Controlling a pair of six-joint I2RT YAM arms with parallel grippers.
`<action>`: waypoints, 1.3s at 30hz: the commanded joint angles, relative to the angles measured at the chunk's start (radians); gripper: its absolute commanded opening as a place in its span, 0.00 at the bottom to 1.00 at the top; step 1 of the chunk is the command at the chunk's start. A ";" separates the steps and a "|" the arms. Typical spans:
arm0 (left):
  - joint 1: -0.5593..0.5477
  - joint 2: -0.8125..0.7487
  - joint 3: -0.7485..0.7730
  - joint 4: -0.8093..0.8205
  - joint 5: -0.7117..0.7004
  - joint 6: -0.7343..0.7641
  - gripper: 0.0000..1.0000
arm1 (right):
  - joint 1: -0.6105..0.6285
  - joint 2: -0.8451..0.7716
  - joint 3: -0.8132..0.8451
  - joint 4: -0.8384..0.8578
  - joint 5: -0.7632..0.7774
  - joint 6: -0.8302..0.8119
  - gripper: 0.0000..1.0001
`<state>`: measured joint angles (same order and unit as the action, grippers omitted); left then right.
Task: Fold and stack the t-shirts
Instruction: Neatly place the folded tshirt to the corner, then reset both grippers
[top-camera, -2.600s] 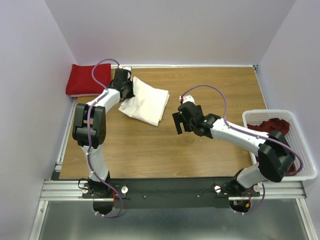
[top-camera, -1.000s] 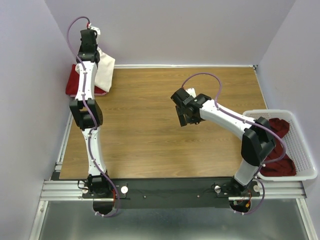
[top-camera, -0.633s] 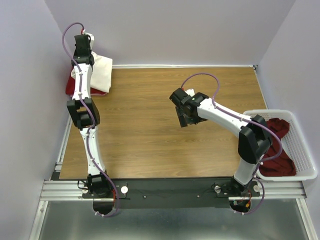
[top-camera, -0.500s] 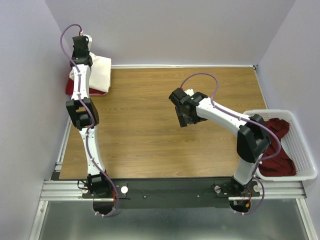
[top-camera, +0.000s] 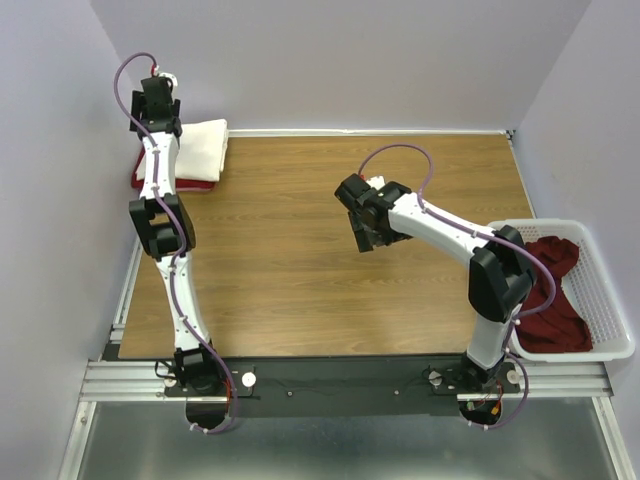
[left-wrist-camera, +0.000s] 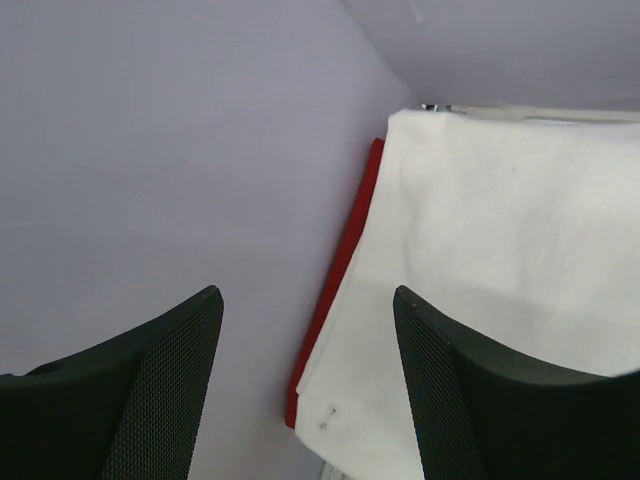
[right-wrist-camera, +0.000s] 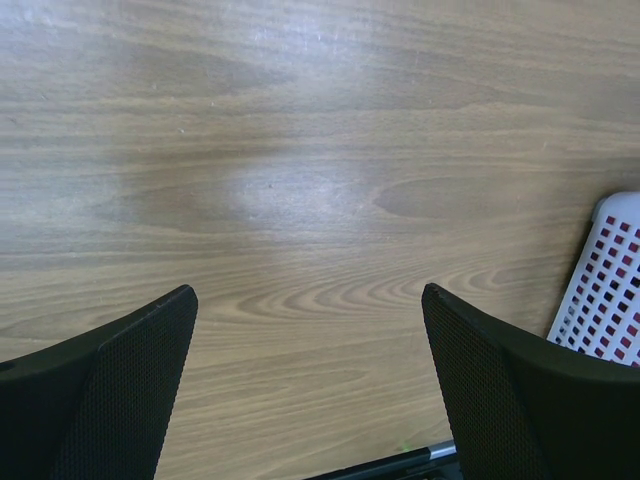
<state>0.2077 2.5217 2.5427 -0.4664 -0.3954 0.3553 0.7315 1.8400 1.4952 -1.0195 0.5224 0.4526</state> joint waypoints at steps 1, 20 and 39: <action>-0.002 -0.122 -0.070 0.047 0.012 -0.094 0.77 | -0.003 0.004 0.057 -0.001 0.074 -0.011 0.99; -0.415 -1.089 -0.991 0.325 0.337 -0.538 0.77 | -0.271 -0.503 -0.173 0.214 0.195 -0.022 1.00; -0.415 -2.374 -1.832 0.393 -0.135 -0.524 0.78 | -0.284 -1.352 -0.565 0.453 0.292 -0.178 1.00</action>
<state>-0.2070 0.2222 0.8169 -0.0338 -0.3836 -0.1421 0.4496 0.5468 0.9882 -0.6220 0.7650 0.3122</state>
